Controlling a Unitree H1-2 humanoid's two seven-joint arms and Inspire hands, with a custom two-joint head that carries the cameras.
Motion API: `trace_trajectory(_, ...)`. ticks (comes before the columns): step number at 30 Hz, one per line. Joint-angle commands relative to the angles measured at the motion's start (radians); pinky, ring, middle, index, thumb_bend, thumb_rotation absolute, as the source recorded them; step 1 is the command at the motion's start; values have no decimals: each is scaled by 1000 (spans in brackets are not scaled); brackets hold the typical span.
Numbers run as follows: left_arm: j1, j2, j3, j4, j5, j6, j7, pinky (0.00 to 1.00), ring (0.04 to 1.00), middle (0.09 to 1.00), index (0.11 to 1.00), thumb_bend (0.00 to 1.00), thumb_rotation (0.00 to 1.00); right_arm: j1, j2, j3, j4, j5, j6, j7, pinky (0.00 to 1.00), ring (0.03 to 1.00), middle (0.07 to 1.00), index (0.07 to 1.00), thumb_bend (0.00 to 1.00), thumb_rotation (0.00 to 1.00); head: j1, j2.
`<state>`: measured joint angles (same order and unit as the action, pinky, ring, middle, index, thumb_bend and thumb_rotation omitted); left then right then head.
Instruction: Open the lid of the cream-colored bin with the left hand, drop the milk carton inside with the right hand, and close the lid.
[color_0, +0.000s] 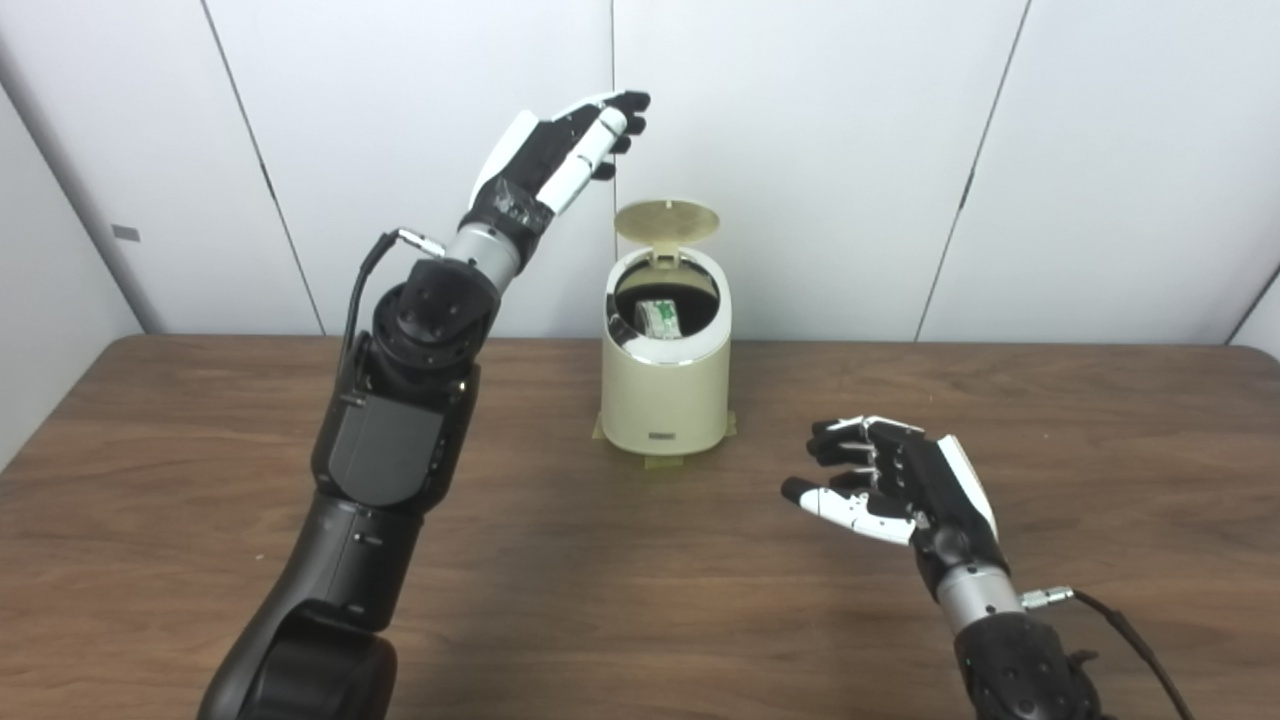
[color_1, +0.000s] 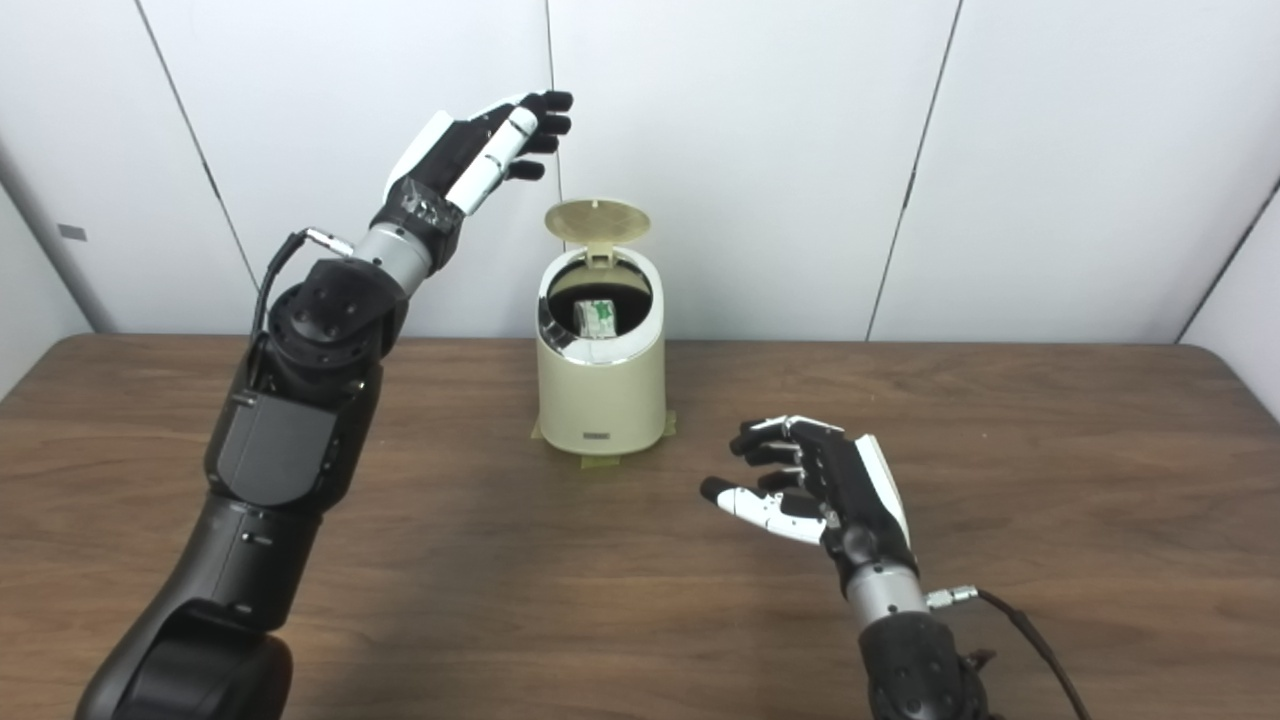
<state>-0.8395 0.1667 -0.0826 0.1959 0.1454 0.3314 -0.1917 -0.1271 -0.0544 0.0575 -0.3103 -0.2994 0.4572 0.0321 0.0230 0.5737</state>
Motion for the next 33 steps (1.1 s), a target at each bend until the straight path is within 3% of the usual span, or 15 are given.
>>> trace_trajectory(1, -76, 16, -11, 3, -6, -32, -18, 838, 868, 859, 873, 395, 941, -26, 8, 0, -10, -2, -56, -24, 562, 656, 716, 630, 449, 369, -1, 0)
trace_trajectory(2, -81, 22, -21, 12, -2, -33, -30, 839, 867, 859, 873, 394, 947, -22, 13, -3, -6, 4, -57, -28, 562, 655, 718, 711, 426, 501, -5, 0)
trace_trajectory(5, -91, 36, -48, 30, 11, -44, -53, 832, 858, 843, 871, 388, 994, -14, 23, -9, 0, 19, -63, -38, 561, 654, 722, 763, 403, 583, -10, 0)
trace_trajectory(16, -77, 68, -127, 13, 104, -64, -65, 807, 797, 764, 822, 362, 1000, -10, 30, -25, 49, 60, -111, -58, 571, 669, 729, 803, 368, 579, -16, -4)
trace_trajectory(22, -80, 98, -212, 2, 224, -45, -85, 846, 796, 732, 776, 405, 998, -13, 31, -28, 43, 56, -105, -70, 542, 650, 714, 803, 394, 611, -21, -4)
trace_trajectory(26, -77, 128, -281, -26, 367, -46, -66, 691, 716, 685, 747, 457, 1000, -12, 26, -26, 53, 50, -108, -81, 543, 643, 705, 804, 386, 581, -18, -3)
trace_trajectory(28, -76, 147, -313, -27, 438, -81, -49, 566, 636, 665, 742, 460, 1000, -9, 26, -28, 59, 55, -112, -84, 546, 642, 701, 804, 397, 581, -19, -3)
trace_trajectory(33, -69, 173, -354, -38, 527, -124, -74, 575, 649, 680, 715, 468, 1000, 0, 24, -32, 65, 70, -123, -78, 534, 625, 691, 802, 402, 592, -27, 0)
